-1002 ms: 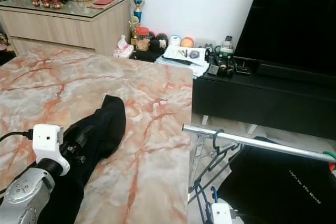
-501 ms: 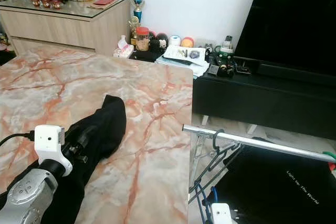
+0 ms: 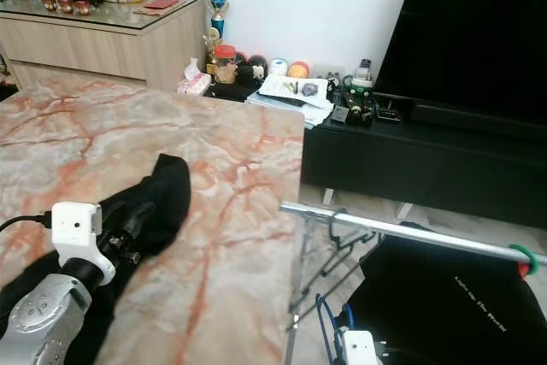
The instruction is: Hang hanger
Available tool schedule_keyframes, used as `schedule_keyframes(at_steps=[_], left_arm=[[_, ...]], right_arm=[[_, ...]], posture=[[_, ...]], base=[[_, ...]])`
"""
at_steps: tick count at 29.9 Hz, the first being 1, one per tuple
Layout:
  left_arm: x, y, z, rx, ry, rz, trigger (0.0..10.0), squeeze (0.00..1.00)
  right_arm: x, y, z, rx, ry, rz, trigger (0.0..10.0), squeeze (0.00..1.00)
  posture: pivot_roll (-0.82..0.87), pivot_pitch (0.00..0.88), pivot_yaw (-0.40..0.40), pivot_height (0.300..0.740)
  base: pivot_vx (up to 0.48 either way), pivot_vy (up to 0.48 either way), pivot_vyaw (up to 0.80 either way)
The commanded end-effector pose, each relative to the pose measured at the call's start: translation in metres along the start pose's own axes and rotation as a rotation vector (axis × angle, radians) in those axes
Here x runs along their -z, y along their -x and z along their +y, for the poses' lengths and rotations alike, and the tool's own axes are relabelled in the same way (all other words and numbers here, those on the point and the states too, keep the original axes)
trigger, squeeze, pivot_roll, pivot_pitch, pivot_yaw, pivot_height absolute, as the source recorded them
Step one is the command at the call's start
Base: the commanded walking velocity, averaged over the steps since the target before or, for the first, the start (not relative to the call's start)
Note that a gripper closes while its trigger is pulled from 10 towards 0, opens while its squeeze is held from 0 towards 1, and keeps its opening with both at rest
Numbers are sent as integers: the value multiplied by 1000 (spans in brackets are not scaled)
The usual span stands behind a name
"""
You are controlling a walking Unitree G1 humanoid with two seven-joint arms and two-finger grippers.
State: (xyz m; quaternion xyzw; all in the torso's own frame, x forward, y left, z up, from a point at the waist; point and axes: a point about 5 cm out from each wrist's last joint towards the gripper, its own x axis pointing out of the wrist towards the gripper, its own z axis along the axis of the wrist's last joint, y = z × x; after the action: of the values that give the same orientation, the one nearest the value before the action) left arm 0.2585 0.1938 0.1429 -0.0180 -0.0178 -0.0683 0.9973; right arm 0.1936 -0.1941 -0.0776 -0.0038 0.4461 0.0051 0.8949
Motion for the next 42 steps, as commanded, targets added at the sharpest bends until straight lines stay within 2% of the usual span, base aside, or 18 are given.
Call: schedule_keyframes(at_steps=[1,13,19,23,31,34,36,37,39,40,42], left_arm=[[-3,0,1,2,-13,-14,10000,0],[-3,0,3,-12,-17,-16,10000,0],[-5,1,10,-53,-23,-26,10000,0],[-3,3,16,-90,-28,-17,10000,0],[6,9,15,-94,-41,16,10000,0],[19,15,17,-98,-51,66,10000,0],[33,21,19,-88,-97,123,10000,0],[33,21,19,-88,-97,123,10000,0],[59,30,21,-63,-102,255,10000,0],[59,30,21,-63,-102,255,10000,0],[82,39,20,-25,-104,376,10000,0]], right_arm=[[0,0,-2,15,-7,10,10000,0],[-1,0,-1,-13,7,24,10000,0],[-2,0,0,-32,5,17,10000,0],[-2,0,0,-34,10,20,10000,0],[-2,0,-1,-34,12,21,10000,0],[-2,0,-1,-35,13,21,10000,0],[-2,0,-1,-36,15,22,10000,0],[-2,0,-1,-36,15,22,10000,0],[-2,0,-1,-36,15,22,10000,0],[-2,0,-1,-36,15,22,10000,0],[-2,0,0,-36,15,23,10000,0]], posture=[[212,0,-97,740],[213,0,-101,740],[213,0,-100,740],[214,0,-102,740],[213,0,-103,740],[214,0,-104,740],[214,0,-104,740],[214,0,-104,740],[213,1,-104,740],[213,1,-104,740],[211,2,-103,740]], base=[[0,-480,0],[0,-480,-552],[0,-480,0],[0,-72,0],[0,0,0],[0,0,0],[0,0,0],[0,0,0],[0,0,0],[0,0,0],[0,0,0]])
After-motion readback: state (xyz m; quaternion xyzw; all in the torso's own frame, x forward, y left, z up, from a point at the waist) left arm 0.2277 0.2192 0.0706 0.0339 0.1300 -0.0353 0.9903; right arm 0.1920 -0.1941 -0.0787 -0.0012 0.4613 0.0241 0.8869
